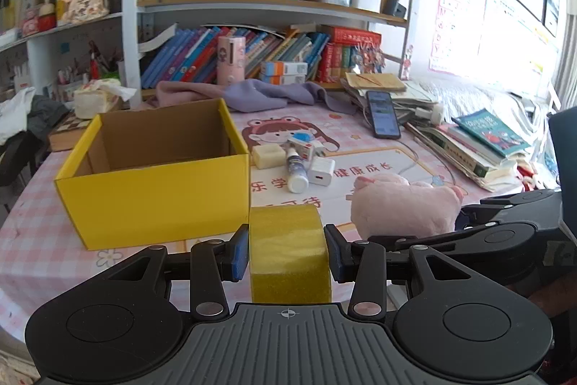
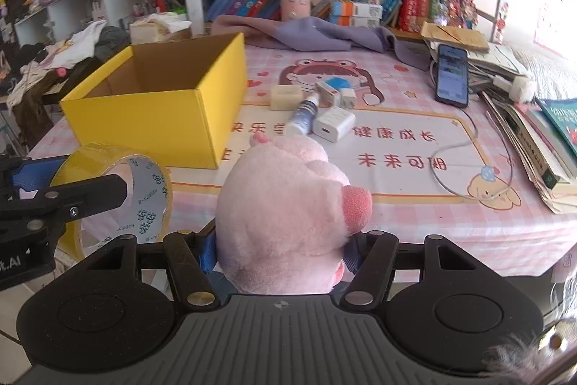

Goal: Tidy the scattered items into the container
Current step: 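Lift the tape and pig and carry both toward the yellow box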

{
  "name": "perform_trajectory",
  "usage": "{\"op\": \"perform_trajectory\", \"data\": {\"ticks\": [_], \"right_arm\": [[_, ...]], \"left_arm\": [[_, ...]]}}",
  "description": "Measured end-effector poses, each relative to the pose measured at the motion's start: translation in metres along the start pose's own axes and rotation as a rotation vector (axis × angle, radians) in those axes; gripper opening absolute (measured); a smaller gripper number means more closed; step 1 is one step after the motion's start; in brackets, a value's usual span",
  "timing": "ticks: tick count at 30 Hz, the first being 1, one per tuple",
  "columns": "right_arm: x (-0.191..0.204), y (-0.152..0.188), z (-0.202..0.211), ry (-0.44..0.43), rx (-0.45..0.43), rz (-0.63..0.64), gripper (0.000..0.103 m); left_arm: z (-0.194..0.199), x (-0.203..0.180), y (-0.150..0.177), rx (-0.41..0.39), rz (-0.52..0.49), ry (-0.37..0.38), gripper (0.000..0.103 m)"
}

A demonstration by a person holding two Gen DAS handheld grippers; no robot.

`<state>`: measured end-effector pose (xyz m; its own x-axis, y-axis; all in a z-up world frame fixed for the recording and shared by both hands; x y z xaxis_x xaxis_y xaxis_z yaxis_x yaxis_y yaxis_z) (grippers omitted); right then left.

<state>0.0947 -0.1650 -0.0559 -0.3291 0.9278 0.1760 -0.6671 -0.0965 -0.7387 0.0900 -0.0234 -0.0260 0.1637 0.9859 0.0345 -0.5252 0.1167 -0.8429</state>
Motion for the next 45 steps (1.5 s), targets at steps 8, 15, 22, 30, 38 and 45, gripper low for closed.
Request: {"op": "perform_trajectory", "data": {"ticks": [8, 15, 22, 30, 38, 45], "right_arm": [[0.014, -0.004, 0.002, -0.015, -0.012, 0.023, 0.060], [0.034, -0.006, -0.007, -0.054, 0.004, 0.056, 0.061], [0.052, -0.004, -0.015, -0.088, 0.021, 0.080, 0.060], [0.070, -0.007, -0.021, -0.124, 0.020, 0.109, 0.060], [0.090, -0.007, -0.032, -0.159, 0.048, 0.144, 0.061], [0.101, -0.008, -0.039, -0.182, 0.054, 0.153, 0.061]], "left_arm": [[0.007, 0.011, 0.002, -0.019, 0.011, -0.012, 0.042], [0.011, 0.033, 0.008, -0.003, 0.044, -0.053, 0.042], [0.017, 0.048, 0.015, 0.007, 0.059, -0.094, 0.042], [0.023, 0.067, 0.020, 0.019, 0.074, -0.139, 0.042], [0.025, 0.084, 0.026, 0.033, 0.095, -0.169, 0.042], [0.025, 0.095, 0.027, 0.034, 0.106, -0.184, 0.042]]}}
Point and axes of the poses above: each gripper's, at about its wrist camera, not at the fingertips, and z roughly against the way its jaws point, x to its left, y to its underside, the point moved 9 cm from there along -z, roughly the way its jaws point, and after that the axes turned 12 degrees about -y, right-handed, at the moved point
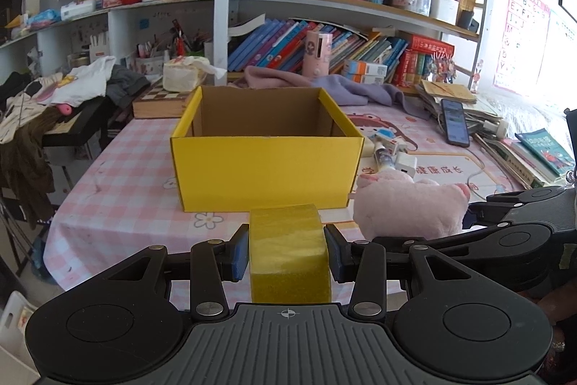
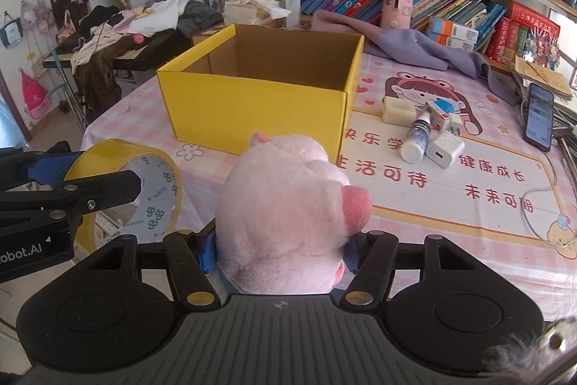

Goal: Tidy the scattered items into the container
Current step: 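Lift the tape and pig and carry both toward the yellow box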

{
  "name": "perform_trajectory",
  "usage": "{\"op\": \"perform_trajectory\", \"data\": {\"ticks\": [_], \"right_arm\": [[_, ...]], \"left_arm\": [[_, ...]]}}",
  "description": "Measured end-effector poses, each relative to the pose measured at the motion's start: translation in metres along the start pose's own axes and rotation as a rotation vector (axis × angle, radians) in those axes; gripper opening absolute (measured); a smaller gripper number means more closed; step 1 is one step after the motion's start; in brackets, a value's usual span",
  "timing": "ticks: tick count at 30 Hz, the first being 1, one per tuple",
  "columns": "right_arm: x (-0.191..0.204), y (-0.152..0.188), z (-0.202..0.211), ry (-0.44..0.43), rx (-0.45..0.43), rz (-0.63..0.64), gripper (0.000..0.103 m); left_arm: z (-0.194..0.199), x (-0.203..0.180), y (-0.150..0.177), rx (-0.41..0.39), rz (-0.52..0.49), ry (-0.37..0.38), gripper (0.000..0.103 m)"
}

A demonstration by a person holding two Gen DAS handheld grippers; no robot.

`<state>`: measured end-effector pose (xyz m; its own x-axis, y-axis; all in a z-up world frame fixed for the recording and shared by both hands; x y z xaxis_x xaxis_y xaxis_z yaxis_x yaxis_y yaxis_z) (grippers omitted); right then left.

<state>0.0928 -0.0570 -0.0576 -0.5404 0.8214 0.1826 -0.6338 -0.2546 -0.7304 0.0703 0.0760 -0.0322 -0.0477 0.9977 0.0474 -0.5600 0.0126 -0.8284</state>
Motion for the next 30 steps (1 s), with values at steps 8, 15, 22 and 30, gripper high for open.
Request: {"op": "perform_trajectory", "data": {"ticks": [8, 15, 22, 30], "right_arm": [[0.008, -0.005, -0.008, -0.008, -0.003, 0.013, 0.061], [0.012, -0.008, -0.012, -0.021, 0.000, 0.013, 0.061], [0.012, -0.010, -0.014, -0.028, 0.004, 0.003, 0.061], [0.014, -0.018, -0.016, -0.037, -0.007, 0.040, 0.061]], "left_arm": [[-0.003, 0.011, -0.004, -0.008, 0.007, -0.016, 0.042], [-0.007, 0.015, -0.004, -0.003, 0.009, -0.025, 0.042], [-0.009, 0.019, -0.005, 0.001, 0.016, -0.032, 0.042], [-0.014, 0.021, -0.011, -0.013, 0.029, -0.051, 0.042]]}}
Point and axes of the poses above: each gripper's, at about its wrist camera, not at the fingertips, and z roughly against the way its jaws point, x to its left, y to its underside, the point moved 9 cm from there along -z, roughly the way its jaws point, and after that the axes turned 12 degrees about -y, right-handed, at the moved point
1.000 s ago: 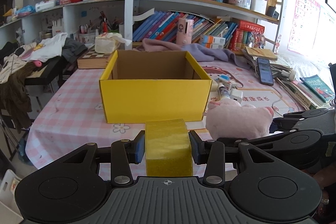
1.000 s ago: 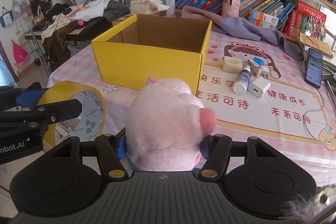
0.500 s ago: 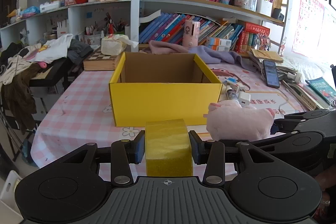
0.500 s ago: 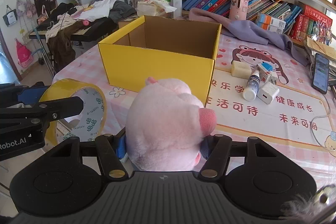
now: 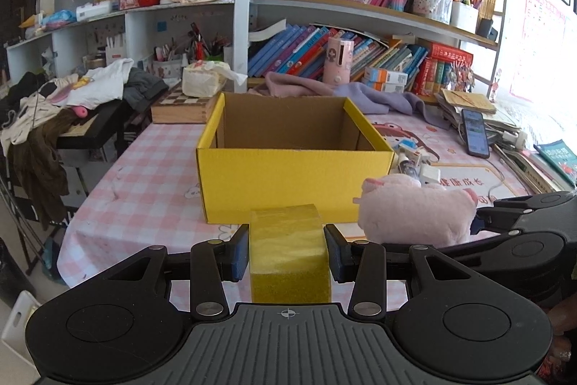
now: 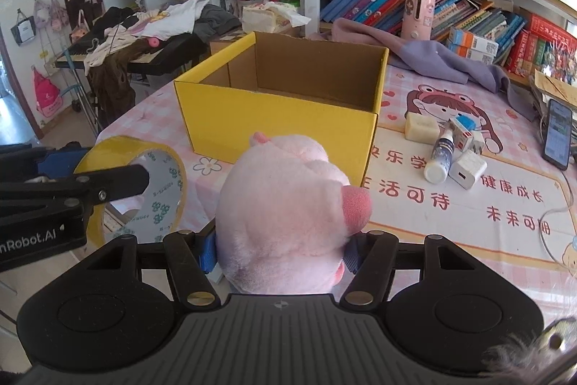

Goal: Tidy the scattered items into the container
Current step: 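Lift the tape and pig and carry both toward the yellow box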

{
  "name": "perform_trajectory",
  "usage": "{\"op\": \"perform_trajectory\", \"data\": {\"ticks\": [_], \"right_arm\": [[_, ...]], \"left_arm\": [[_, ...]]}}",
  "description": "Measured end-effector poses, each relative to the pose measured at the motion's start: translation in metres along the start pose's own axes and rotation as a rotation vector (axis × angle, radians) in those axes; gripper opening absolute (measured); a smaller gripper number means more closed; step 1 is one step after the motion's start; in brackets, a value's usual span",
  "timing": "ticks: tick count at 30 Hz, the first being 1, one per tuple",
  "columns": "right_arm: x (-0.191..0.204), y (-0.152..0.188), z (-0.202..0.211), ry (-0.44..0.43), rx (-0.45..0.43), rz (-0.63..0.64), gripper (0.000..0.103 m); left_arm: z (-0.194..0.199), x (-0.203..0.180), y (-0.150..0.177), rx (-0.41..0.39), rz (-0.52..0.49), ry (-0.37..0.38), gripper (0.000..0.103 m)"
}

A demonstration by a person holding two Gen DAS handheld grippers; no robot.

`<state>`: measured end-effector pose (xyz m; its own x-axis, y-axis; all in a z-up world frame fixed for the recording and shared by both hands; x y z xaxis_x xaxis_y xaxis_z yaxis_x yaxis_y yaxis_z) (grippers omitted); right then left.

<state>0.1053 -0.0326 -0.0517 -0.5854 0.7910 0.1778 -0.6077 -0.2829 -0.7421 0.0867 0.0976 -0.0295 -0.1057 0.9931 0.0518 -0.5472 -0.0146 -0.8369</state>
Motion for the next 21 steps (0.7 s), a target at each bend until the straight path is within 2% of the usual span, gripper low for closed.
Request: {"op": "perform_trajectory", "data": {"ticks": [6, 11, 21], "right_arm": [[-0.001, -0.010, -0.006, -0.007, -0.013, 0.033, 0.061], [0.005, -0.028, -0.010, -0.032, -0.046, 0.108, 0.060], [-0.002, -0.085, -0.011, -0.052, -0.164, 0.195, 0.060]], "left_arm": [[-0.004, 0.000, -0.007, -0.016, 0.003, -0.016, 0.042], [-0.010, 0.002, -0.021, -0.040, 0.007, -0.035, 0.042], [-0.022, 0.002, -0.077, -0.125, 0.005, -0.045, 0.042]]}}
Point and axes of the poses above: each gripper's, at about its wrist camera, not at the fingertips, and z roughly against the way its jaws point, x to its left, y to its underside, the point moved 9 cm from there along -z, roughly the way its jaws point, and after that the axes turned 12 degrees about -y, right-handed, at the moved point
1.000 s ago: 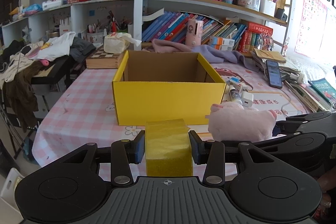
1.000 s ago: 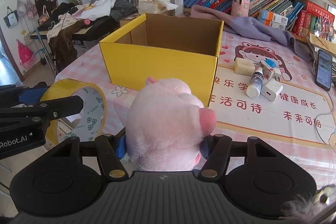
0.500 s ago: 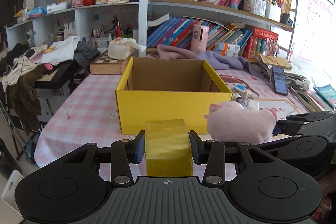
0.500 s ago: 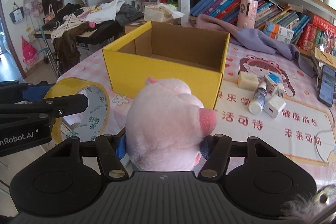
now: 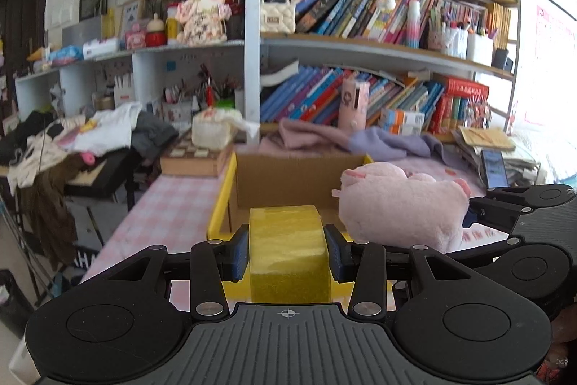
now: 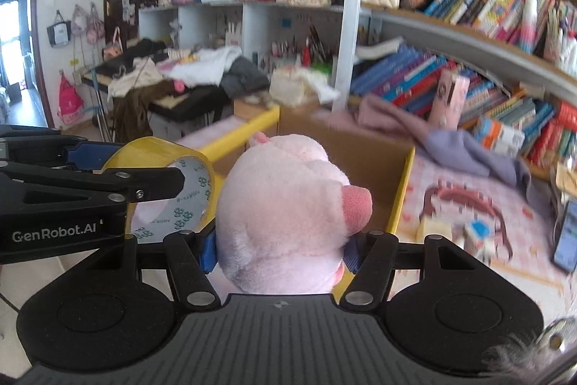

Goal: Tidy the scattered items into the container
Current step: 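Lift the tape and pig and carry both toward the yellow box, then lower the tape and pig into the box and open both grippers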

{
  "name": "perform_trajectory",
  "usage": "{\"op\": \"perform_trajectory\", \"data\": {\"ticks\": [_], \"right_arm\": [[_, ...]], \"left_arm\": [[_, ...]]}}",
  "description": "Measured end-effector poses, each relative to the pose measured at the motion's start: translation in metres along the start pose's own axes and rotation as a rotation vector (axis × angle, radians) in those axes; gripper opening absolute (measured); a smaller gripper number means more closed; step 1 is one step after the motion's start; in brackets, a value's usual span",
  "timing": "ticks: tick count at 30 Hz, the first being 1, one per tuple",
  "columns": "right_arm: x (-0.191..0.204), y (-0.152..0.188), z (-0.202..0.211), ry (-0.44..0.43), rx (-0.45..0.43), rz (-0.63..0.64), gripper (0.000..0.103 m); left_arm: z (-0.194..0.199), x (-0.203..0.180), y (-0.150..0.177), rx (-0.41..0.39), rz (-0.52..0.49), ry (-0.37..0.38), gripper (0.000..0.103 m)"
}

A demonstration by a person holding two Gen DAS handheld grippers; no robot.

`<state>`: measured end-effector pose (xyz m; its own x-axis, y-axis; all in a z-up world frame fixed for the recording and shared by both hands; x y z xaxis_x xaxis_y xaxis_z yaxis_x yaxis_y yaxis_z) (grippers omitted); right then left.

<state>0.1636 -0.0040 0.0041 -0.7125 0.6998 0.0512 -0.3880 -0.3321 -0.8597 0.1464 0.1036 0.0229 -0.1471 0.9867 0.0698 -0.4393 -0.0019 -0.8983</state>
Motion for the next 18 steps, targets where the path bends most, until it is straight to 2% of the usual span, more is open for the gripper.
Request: {"op": "perform_trajectory", "data": {"ticks": [9, 12, 18], "right_arm": [[-0.031, -0.051, -0.006, -0.005, -0.101, 0.024, 0.061], [-0.045, -0.061, -0.017, -0.006, -0.097, 0.018, 0.061], [-0.071, -0.063, -0.046, -0.007, -0.033, 0.020, 0.061]], "left_arm": [[-0.020, -0.017, -0.052, -0.081, -0.045, 0.020, 0.042], [-0.035, -0.023, -0.061, -0.078, -0.065, 0.023, 0.042], [-0.074, -0.029, -0.071, -0.040, -0.087, 0.017, 0.042]]}}
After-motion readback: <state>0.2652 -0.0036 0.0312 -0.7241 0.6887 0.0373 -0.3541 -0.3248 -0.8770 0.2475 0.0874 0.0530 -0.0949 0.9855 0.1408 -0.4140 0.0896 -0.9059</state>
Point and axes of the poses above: each gripper's, at about its wrist camera, not at the fingertips, and z roughly against the way its jaws point, x to its left, y to its underside, the point moved 9 cm from there along -z, roughly the way its jaws point, and after that the axes turned 12 degrees about -y, right-handed, at the moved point
